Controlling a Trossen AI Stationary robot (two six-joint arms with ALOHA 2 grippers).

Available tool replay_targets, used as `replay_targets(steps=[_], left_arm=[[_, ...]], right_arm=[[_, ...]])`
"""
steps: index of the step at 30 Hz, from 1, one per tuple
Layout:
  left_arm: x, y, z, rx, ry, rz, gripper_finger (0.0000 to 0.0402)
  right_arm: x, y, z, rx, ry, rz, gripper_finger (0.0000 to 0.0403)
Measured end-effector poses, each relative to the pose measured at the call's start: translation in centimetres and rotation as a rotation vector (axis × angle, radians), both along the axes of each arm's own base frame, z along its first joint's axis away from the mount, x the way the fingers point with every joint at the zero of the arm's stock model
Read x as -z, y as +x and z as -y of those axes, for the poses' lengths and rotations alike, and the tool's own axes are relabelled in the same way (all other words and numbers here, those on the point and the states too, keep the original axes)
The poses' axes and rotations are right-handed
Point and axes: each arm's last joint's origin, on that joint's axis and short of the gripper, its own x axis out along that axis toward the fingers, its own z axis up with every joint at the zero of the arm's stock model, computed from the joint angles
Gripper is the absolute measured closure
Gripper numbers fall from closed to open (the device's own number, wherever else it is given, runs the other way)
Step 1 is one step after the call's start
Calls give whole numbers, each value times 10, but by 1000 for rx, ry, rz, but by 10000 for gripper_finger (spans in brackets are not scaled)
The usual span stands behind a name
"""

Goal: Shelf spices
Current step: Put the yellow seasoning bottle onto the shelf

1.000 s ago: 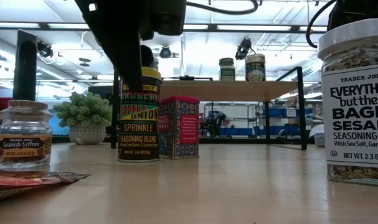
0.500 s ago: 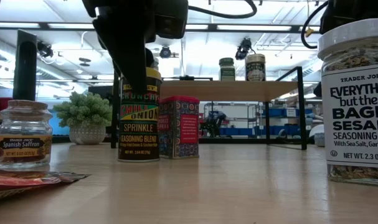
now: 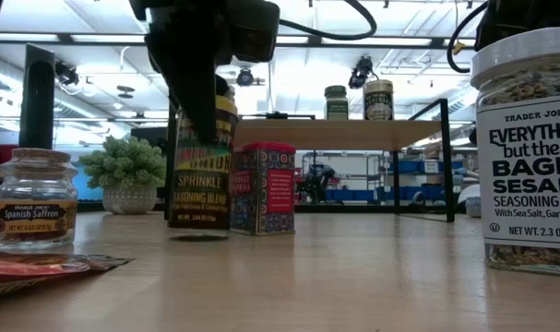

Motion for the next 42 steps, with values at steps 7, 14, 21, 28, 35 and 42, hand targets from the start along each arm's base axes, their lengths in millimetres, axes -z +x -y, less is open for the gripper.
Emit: replay_targets(steps=[7, 14, 21, 28, 35, 42], left_arm=[[-59, -10, -19, 27, 41, 48, 169], [-146, -16, -49, 117, 215, 170, 168], [-196, -26, -117, 66, 324, 251, 168], [-200, -41, -191, 8, 331, 222, 168], [-185, -33, -232, -1, 292, 230, 168], [-163, -3, -247, 72, 305, 189, 168]], right_arm=[[0, 0, 0, 0, -1, -1, 401], [0, 0, 0, 1, 1, 1, 397], [0, 1, 0, 0, 4, 4, 400], [-1, 1, 0, 0, 4, 5, 399], [-1, 1, 1, -7, -9, 2, 399], [-1, 5, 4, 16, 1, 14, 400]])
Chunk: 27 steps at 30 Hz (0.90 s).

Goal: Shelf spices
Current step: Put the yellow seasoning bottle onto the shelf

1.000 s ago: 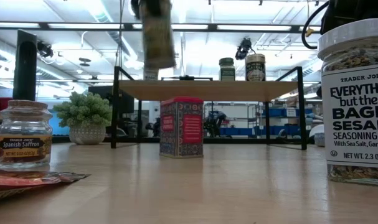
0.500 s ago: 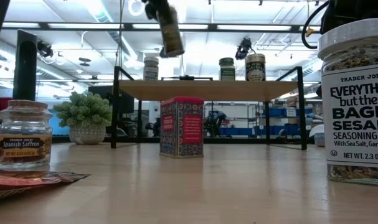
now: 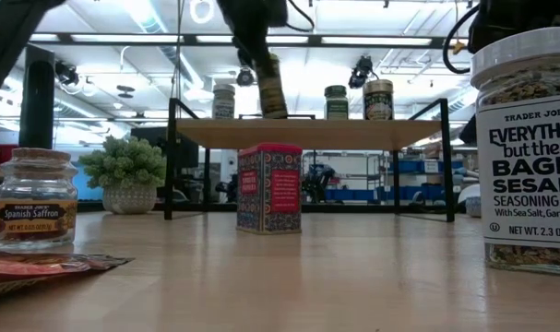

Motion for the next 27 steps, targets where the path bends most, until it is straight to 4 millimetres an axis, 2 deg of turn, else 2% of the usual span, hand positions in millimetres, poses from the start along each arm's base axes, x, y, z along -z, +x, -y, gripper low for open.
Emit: replay_targets(steps=[3, 12, 18, 27], left_arm=[[4, 13, -4, 16, -25, 12, 168], [12, 55, 5, 42, -43, 79, 168], [22, 70, 11, 68, -46, 98, 168], [14, 83, 20, 111, -23, 222, 168]], right_arm=[[0, 0, 0, -3, -4, 0, 401], [0, 0, 0, -12, -11, -1, 398], [0, 0, 0, -12, -11, -1, 401], [0, 1, 0, -12, -10, 1, 399]])
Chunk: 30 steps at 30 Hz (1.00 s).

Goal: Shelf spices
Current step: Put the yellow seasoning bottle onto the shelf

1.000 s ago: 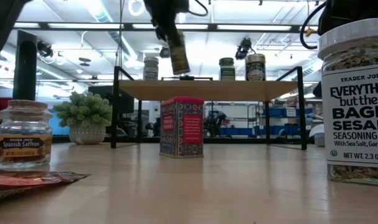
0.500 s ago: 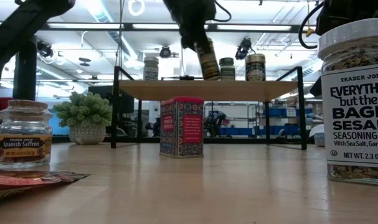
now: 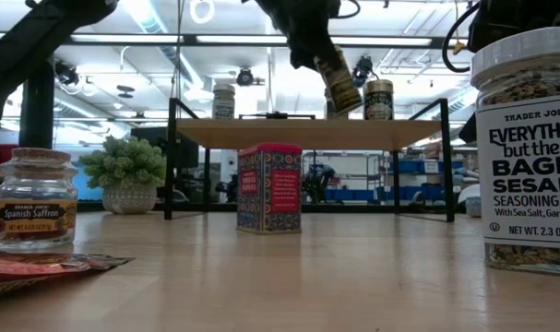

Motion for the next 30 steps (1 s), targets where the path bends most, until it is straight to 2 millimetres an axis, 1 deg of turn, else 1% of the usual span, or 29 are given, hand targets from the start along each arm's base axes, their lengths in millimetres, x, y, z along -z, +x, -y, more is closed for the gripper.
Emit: replay_targets(steps=[12, 16, 22, 30], left_arm=[[0, 0, 0, -32, 33, -10, 167], [6, 3, -2, -39, 34, -28, 167], [21, 11, -4, -81, 14, -68, 166], [22, 11, -5, -96, 25, -70, 166]], right_arm=[[0, 0, -1, -16, 22, -4, 398], [0, 0, -1, -16, 24, -2, 401], [-1, 1, -2, -16, 27, 1, 398], [-1, 1, -2, -27, 21, 4, 401]])
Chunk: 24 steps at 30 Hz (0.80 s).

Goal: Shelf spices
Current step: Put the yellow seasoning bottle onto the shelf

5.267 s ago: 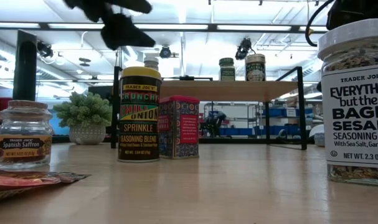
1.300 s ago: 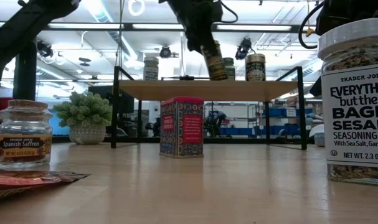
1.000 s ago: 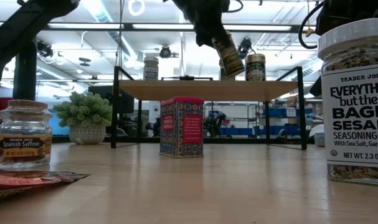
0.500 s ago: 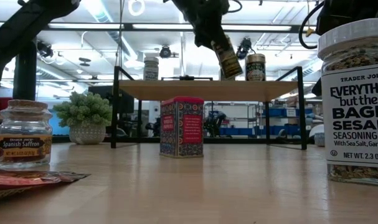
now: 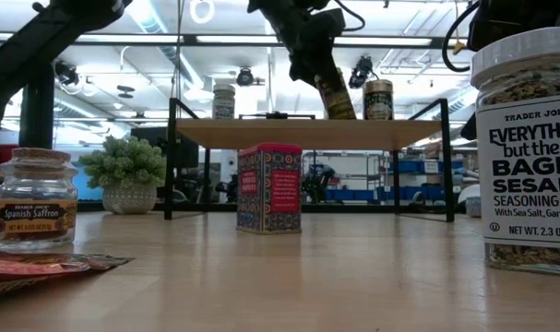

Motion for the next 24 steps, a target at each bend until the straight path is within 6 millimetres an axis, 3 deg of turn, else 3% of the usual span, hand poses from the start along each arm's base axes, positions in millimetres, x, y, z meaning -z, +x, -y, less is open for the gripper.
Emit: replay_targets(steps=[20, 24], left_arm=[[1, -1, 1, 8, -17, -12, 166], [1, -1, 1, 7, -17, -12, 149]], right_arm=[[-1, 1, -1, -7, -1, 9, 397], [-1, 1, -1, -7, -2, 8, 400]])
